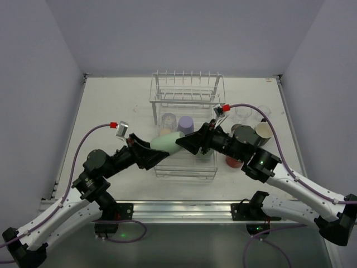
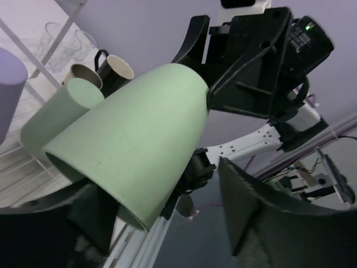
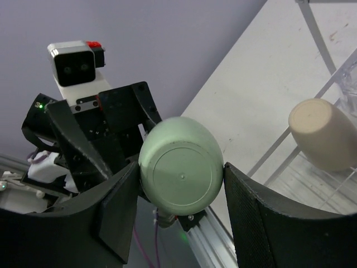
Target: Unload the cups from the dish rack
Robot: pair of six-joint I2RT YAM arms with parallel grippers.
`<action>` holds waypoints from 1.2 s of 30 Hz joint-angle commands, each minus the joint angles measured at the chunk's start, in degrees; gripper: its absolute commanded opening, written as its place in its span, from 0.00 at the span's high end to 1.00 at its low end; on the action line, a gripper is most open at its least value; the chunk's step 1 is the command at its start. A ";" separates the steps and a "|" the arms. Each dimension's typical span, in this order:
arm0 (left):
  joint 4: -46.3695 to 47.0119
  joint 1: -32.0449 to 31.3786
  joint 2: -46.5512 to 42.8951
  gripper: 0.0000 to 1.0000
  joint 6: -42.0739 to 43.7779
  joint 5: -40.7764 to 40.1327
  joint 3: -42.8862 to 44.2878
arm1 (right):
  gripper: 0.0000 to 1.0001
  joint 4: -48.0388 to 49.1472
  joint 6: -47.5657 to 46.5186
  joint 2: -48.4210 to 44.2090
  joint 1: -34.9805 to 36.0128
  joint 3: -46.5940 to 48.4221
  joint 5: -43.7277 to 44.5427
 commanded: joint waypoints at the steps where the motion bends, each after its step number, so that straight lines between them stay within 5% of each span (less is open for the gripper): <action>1: 11.32 0.36 -0.86 0.40 -3.27 3.16 -1.29 | 0.70 11.07 3.42 0.42 0.20 -2.14 -3.30; 5: 11.34 0.45 -2.01 0.75 -1.87 0.18 -1.12 | 0.65 13.03 4.57 1.73 0.11 -3.20 -4.18; 6: 10.55 0.45 -2.18 0.82 -0.73 -0.96 0.02 | 0.47 13.03 4.57 1.91 0.20 -3.55 -3.75; 7: 6.72 0.45 -2.53 0.93 2.06 -4.71 0.99 | 0.37 12.59 4.48 1.91 0.20 -3.81 -3.05; 9: 0.29 0.44 -2.62 0.99 8.81 -11.04 4.05 | 0.21 10.93 3.61 0.69 0.20 -4.16 -1.03; 10: -9.83 0.45 -1.49 1.00 10.43 -20.13 9.12 | 0.12 7.70 2.82 0.16 0.11 -4.08 0.90; 13: -27.82 0.36 3.87 1.00 16.41 -31.59 20.45 | 0.05 -0.47 -1.48 -4.39 0.11 -3.81 6.33; 21: -60.00 0.45 14.60 1.00 18.89 -50.43 35.62 | 0.05 -18.15 -9.49 -13.98 0.20 -4.08 14.45; 29: -63.38 2.37 27.16 1.00 20.35 -52.48 36.94 | 0.05 -27.49 -15.82 -8.20 0.20 2.07 15.25; 36: -52.83 19.24 40.43 1.00 28.54 -36.05 36.67 | 0.05 -26.79 -17.49 -4.68 0.20 1.81 13.92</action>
